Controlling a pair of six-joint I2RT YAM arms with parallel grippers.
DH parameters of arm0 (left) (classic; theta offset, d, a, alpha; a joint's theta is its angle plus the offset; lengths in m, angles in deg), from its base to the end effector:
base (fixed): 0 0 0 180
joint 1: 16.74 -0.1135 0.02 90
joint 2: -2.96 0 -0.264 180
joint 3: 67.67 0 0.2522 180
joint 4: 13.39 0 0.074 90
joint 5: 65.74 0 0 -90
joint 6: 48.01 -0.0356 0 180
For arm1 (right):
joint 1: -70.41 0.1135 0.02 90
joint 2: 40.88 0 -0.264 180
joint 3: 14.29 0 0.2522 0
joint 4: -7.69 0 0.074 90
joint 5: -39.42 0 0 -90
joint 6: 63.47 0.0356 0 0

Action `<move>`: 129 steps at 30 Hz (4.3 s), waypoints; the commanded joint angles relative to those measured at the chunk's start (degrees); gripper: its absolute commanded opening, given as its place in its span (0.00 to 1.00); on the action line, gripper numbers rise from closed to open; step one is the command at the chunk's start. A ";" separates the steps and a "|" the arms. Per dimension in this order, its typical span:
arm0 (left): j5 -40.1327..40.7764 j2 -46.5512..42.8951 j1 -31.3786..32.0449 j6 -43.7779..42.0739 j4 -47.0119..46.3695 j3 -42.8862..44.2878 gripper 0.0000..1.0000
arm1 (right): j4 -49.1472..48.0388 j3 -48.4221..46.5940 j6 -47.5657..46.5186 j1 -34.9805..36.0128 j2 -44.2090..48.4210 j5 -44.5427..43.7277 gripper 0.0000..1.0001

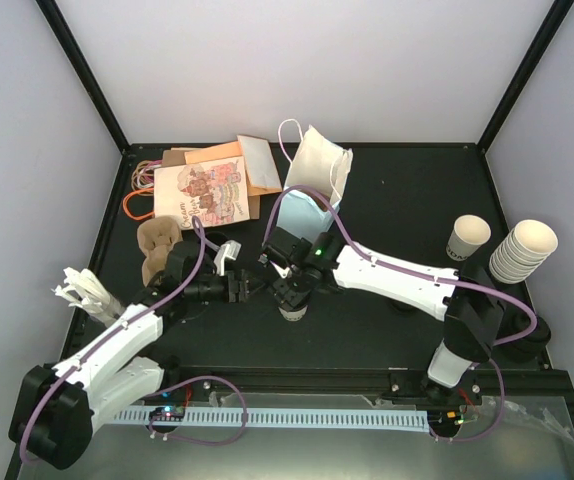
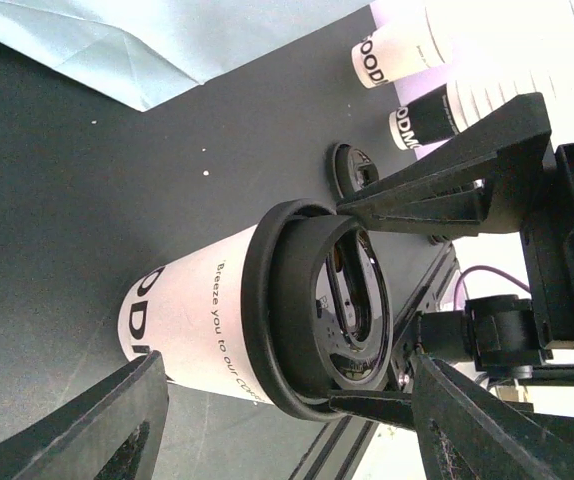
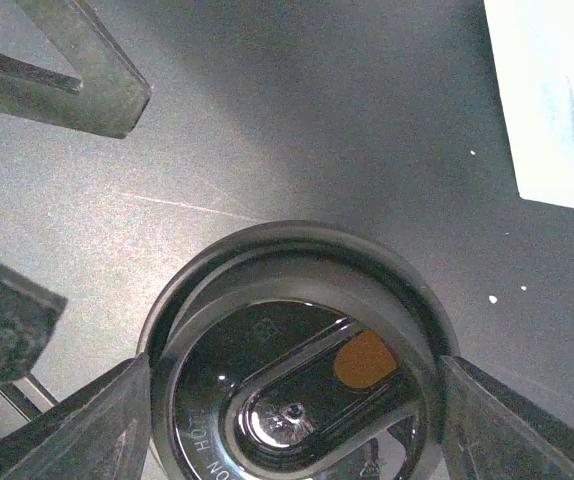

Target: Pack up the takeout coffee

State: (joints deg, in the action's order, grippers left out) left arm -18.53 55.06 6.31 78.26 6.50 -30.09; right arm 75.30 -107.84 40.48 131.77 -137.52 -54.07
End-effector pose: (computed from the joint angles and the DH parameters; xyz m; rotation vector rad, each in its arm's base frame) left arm 0.1604 -0.0945 0.2020 0.2054 2.3200 -1.3715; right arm 0.1642 0.2961 0.2588 -1.1241 2.5966 0.2257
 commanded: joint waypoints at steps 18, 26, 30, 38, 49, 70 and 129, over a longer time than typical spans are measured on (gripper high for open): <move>-3.30 5.05 2.80 2.58 -6.38 -0.08 0.65 | -1.69 7.71 -3.94 0.16 1.49 7.38 0.76; -3.38 6.55 2.77 2.45 -6.44 0.00 0.62 | -1.34 7.99 -4.33 1.08 1.19 6.71 0.76; -3.36 7.72 2.82 2.15 -6.51 0.32 0.58 | -1.65 8.15 -3.96 1.29 1.54 6.39 0.76; -1.88 10.66 2.79 2.53 -8.67 0.25 0.44 | -1.64 8.42 -3.94 1.30 1.59 6.15 0.76; -0.14 14.10 2.79 2.38 -10.73 1.47 0.29 | -1.75 8.42 -4.11 1.30 1.45 6.34 0.76; 1.96 10.38 0.52 5.25 -14.85 -1.55 0.25 | -2.03 8.94 -4.29 1.30 1.28 6.30 0.76; 0.19 9.08 1.81 4.86 -16.44 -2.13 0.30 | -1.46 8.77 -4.20 1.25 0.40 6.24 0.75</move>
State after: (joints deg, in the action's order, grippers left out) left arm -16.89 62.45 7.12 82.85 -7.44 -32.72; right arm 67.19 -101.63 35.85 132.15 -133.82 -51.38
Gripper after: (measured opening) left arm 0.296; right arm 0.753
